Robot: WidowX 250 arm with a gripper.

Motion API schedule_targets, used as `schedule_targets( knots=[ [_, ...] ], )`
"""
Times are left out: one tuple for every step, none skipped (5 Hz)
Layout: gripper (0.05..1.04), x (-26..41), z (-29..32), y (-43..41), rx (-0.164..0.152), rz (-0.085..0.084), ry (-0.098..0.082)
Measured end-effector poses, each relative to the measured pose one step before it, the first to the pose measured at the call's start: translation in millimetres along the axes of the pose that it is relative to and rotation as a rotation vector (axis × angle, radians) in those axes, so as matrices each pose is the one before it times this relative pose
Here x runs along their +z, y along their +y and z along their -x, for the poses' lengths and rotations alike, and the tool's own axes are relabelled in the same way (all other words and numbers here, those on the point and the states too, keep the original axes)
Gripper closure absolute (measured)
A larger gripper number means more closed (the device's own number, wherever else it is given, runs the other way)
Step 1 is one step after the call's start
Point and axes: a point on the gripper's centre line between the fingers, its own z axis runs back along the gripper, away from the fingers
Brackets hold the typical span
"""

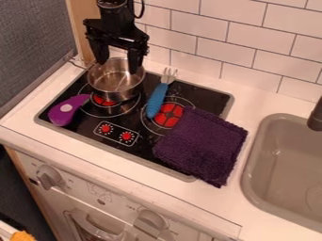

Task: Move the violet cloth to the top right of the burner

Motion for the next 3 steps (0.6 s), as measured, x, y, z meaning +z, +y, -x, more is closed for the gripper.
schedule_targets(
  knots=[
    [0.083,-11.75,6.52,-3.11,-0.004,0.0074,0.0373],
    [0.083,-5.26,20.7,-33.55,-0.0818,0.0137,0.0396],
    [0.083,26.77,16.94,-44.61,-0.1151,0.0037,-0.0742]
  ],
)
